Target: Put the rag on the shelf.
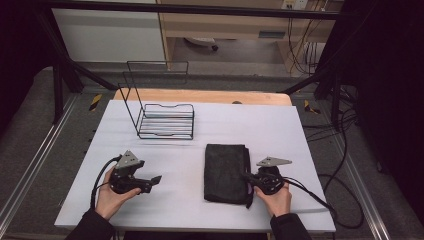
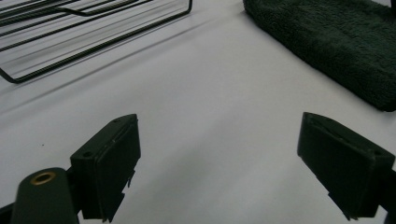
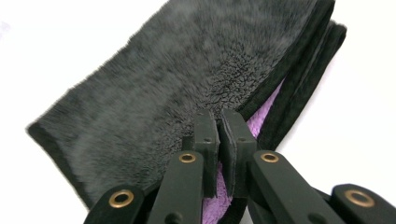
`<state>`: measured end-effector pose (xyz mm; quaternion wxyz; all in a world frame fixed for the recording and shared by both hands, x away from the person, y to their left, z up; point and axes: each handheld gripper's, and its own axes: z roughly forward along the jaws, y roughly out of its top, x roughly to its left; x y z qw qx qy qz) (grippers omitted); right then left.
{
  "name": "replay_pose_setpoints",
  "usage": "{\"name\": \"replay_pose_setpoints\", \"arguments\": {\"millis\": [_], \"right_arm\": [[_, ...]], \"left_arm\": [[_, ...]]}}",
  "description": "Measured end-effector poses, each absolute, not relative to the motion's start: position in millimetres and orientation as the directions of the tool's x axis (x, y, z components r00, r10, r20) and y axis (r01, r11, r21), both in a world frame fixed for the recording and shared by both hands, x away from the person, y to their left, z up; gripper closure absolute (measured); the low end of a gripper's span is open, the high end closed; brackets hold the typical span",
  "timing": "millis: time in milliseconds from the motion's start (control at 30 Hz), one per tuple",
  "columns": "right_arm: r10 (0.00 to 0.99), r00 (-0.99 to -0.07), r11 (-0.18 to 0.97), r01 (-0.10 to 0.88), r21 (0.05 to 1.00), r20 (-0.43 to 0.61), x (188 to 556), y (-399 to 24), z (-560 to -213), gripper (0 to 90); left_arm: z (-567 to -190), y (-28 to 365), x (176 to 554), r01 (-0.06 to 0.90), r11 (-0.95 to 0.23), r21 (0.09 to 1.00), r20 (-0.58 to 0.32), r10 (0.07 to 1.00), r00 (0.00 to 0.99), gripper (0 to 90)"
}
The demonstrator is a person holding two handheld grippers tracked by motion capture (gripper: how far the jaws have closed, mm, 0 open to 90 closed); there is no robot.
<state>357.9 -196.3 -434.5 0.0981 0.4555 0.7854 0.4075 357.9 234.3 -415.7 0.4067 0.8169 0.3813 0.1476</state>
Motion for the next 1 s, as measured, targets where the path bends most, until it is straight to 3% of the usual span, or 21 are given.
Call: {"name": "replay_pose_setpoints", "arguments": {"millis": [133,300,400,433,567,600,867,1000], "right_arm": [[0.801,-0.550,0.210,0.629,0.749,0.238,357,-206,-422,86.5],[0.818,-0.552,0.292,0.640,0.711,0.161,367,-205,-433,84.3],[0.813,-0.567,0.310,0.618,0.722,0.135,366,-205,-434,72.9],[0.815,-0.565,0.295,0.595,0.747,0.128,366,-210,-432,59.7],[0.823,-0.553,0.278,0.594,0.755,0.133,369,-214,-437,50.4],[0.820,-0.556,0.286,0.601,0.746,0.134,372,-212,-442,47.8],[0.816,-0.561,0.296,0.613,0.732,0.139,377,-207,-450,47.1],[0.814,-0.556,0.282,0.633,0.721,0.170,378,-206,-454,54.8]], "left_arm": [[-410,222,358,0.500,-0.373,0.781,-0.078,0.737,0.671,13.6],[-406,183,359,0.501,-0.390,0.772,-0.088,0.716,0.693,14.7],[-410,157,361,0.533,-0.385,0.753,-0.134,0.703,0.698,16.6],[-411,148,361,0.545,-0.381,0.747,-0.155,0.698,0.699,20.3],[-417,114,364,0.574,-0.389,0.720,-0.191,0.685,0.703,23.9],[-419,106,364,0.576,-0.394,0.716,-0.193,0.682,0.705,28.3],[-441,82,361,0.618,-0.419,0.665,-0.225,0.677,0.701,45.6],[-446,81,358,0.637,-0.405,0.656,-0.259,0.672,0.694,56.5]]}}
